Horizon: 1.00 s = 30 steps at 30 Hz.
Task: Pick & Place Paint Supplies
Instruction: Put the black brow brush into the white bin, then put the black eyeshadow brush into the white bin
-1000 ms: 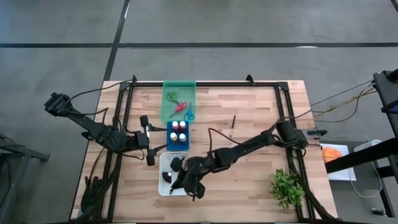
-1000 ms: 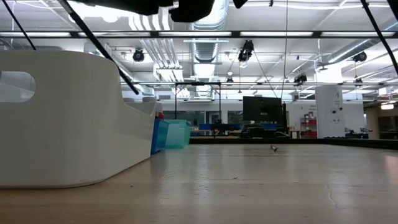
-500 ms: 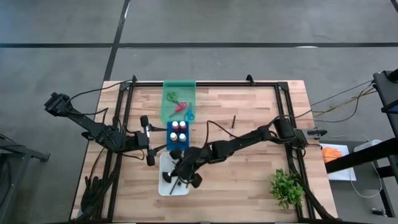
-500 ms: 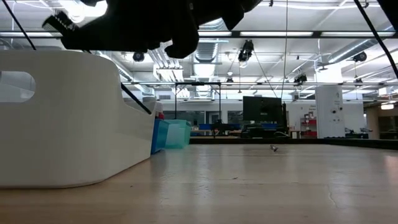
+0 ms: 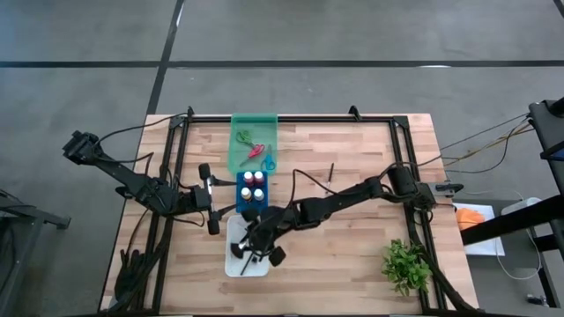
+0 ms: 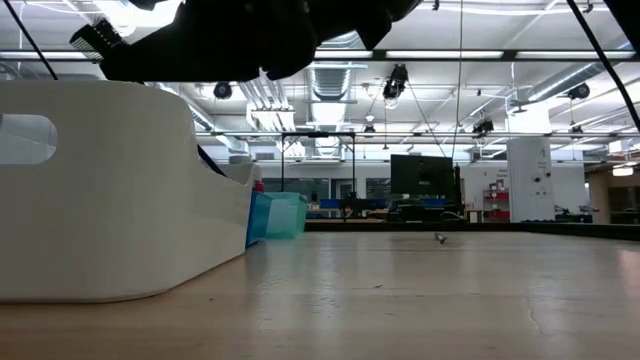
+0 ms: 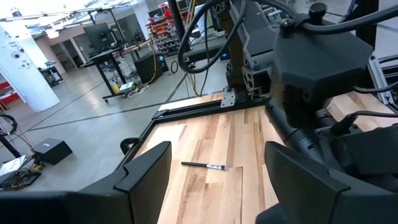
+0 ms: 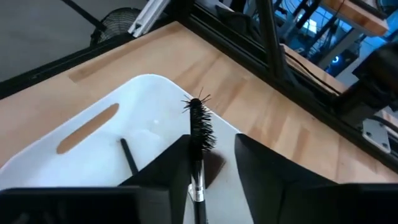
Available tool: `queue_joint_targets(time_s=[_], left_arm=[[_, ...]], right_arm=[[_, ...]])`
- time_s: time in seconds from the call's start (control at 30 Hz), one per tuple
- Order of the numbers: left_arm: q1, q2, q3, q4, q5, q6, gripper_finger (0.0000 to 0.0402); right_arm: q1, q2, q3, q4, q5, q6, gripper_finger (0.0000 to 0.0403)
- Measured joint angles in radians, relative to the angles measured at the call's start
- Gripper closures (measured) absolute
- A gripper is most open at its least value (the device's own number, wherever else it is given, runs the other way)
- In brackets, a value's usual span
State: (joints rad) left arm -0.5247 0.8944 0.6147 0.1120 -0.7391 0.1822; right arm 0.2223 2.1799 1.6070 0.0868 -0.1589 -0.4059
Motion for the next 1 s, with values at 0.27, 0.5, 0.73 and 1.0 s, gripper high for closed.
queue_joint_targets(time_s=[0.27,0.5,0.73,1.0], left_arm=[[0.0,0.0,0.0,-0.001,0.0,0.0,0.0135],[0.0,0.0,0.0,-0.004,0.0,0.0,0.0135],[0.0,0.0,0.0,-0.007,0.0,0.0,0.0135],[0.0,0.0,0.0,-0.004,0.0,0.0,0.0135]], right_arm=[[0.013,-0.005,-0.001,0.0,-0.008,-0.062,0.0256],[0.012,-0.023,-0.001,-0.041,-0.027,-0.028,0.0255],[0.022,-0.115,-0.001,-0.336,0.024,0.173,0.0255],[0.077,-0.164,-0.01,-0.946,0.663,0.662,0.0255]])
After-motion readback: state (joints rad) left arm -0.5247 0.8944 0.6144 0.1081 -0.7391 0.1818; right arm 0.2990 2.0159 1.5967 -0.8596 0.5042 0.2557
